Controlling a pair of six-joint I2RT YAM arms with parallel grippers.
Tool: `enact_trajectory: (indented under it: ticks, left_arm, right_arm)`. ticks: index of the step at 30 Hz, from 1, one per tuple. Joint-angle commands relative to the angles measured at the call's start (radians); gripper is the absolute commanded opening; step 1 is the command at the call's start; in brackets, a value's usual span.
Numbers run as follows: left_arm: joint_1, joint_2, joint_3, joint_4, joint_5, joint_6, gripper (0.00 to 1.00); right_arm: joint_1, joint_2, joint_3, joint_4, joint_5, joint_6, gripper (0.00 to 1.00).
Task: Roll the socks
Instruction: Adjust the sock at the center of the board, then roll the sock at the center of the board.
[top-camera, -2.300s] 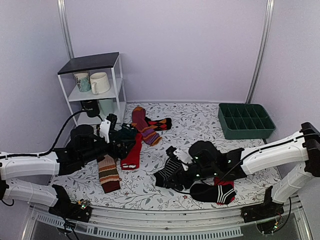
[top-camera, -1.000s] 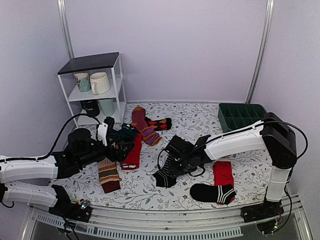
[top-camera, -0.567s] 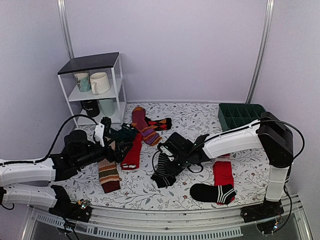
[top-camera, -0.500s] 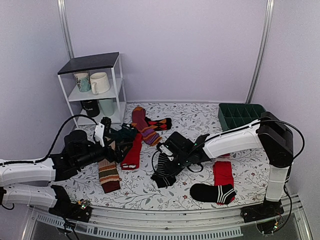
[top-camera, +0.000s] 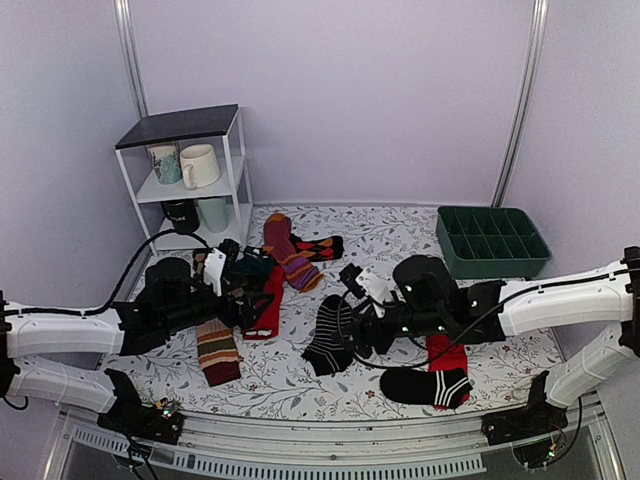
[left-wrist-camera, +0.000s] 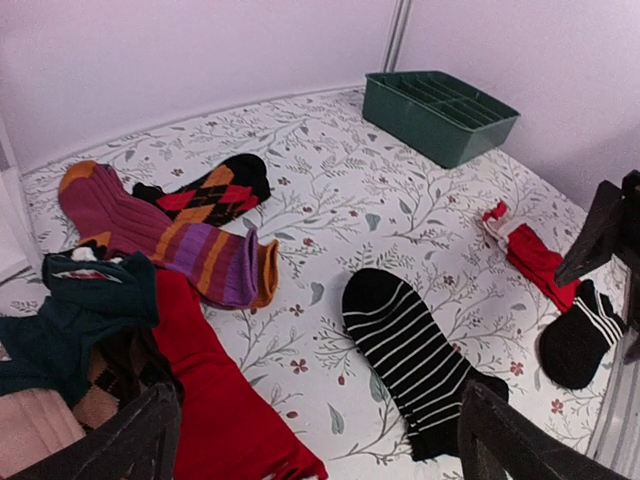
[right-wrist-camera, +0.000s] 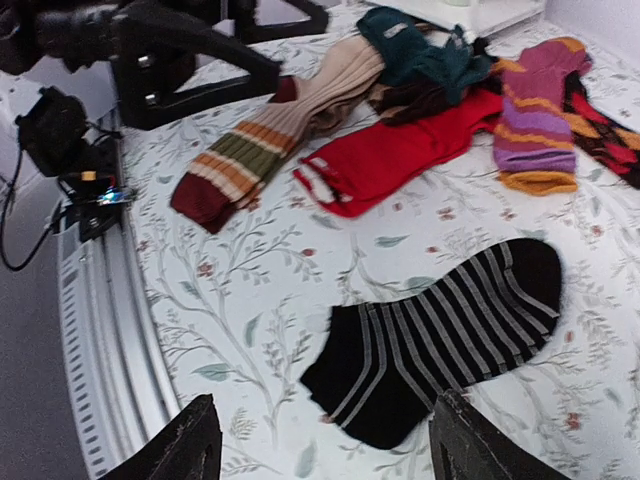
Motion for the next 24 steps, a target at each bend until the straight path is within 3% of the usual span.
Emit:
enact_trajectory:
  ticks: [1,3,12,15,24]
  left_arm:
    - [0.009,0.086,0.015,0.079,0.155,0.015,0.95]
    - [0.009,0.13,0.034,0.086,0.2,0.015,0.91]
    - [0.01,0.192,0.067,0.079,0.227,0.022,0.89]
    - [0.009,0.188,0.065,0.075,0.221,0.022,0.89]
    - [0.009,0.182,0.046,0.085,0.221,0.021,0.89]
  right_arm:
    - [0.056,0.032,-0.117,0.209,-0.112,0.087,0.67]
    - [0.073,0.074,-0.12,0.257,-0.096,0.11,0.6]
    - [0.188,0.315,-0.008,0.305,0.14,0.115,0.59]
    - [0.195,0.339,-0.001,0.309,0.192,0.12,0.51]
    - [0.194,0.4,0.026,0.287,0.249,0.092,0.46]
